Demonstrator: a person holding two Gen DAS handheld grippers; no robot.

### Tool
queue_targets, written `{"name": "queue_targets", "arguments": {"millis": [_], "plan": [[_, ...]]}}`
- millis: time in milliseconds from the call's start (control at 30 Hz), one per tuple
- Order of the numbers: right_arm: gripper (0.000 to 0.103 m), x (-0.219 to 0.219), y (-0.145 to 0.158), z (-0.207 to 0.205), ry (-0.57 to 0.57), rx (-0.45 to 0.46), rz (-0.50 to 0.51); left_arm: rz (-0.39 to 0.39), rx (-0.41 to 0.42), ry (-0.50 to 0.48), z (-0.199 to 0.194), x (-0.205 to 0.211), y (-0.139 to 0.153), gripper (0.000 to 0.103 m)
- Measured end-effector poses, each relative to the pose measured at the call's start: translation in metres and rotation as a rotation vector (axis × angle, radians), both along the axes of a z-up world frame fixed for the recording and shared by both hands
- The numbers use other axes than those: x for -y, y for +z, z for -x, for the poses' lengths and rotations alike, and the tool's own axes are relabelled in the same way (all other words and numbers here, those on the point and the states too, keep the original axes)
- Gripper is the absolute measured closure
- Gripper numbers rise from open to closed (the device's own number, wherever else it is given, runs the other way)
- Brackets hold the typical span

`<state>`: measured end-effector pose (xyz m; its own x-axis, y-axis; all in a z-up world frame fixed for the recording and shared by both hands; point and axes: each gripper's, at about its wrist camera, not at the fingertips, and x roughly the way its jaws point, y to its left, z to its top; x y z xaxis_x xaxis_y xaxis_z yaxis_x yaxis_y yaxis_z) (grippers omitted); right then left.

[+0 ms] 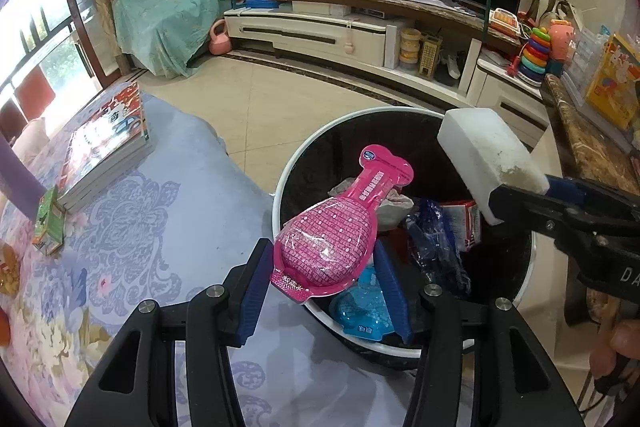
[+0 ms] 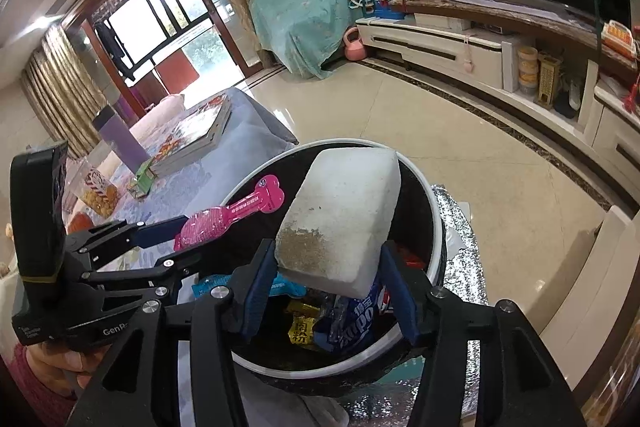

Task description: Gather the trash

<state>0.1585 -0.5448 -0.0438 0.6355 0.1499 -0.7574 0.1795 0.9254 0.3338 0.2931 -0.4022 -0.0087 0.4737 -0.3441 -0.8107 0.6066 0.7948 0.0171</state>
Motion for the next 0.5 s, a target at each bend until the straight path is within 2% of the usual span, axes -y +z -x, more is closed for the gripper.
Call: {"name": "queue_targets", "arguments": {"millis": [133, 233, 333, 500], "plan": [[0.031, 0.003, 0.005, 0.004, -0.017, 0.013, -0.012, 0.010, 0.008, 0.005, 0.002, -0.005, 0.003, 0.045], [0.031, 0.002, 0.010, 0.008, -0.025, 0.028, -0.010, 0.031, 0.016, 0.019, 0.008, -0.017, 0.008, 0.044], [0.030, -0.002, 0.015, 0.016, -0.034, 0.050, -0.017, 0.071, 0.020, 0.054, 0.019, -0.039, 0.011, 0.040], [0.016, -0.016, 0.022, 0.038, -0.068, 0.096, -0.026, 0.148, 0.010, 0.129, 0.044, -0.085, 0.012, 0.032]]}}
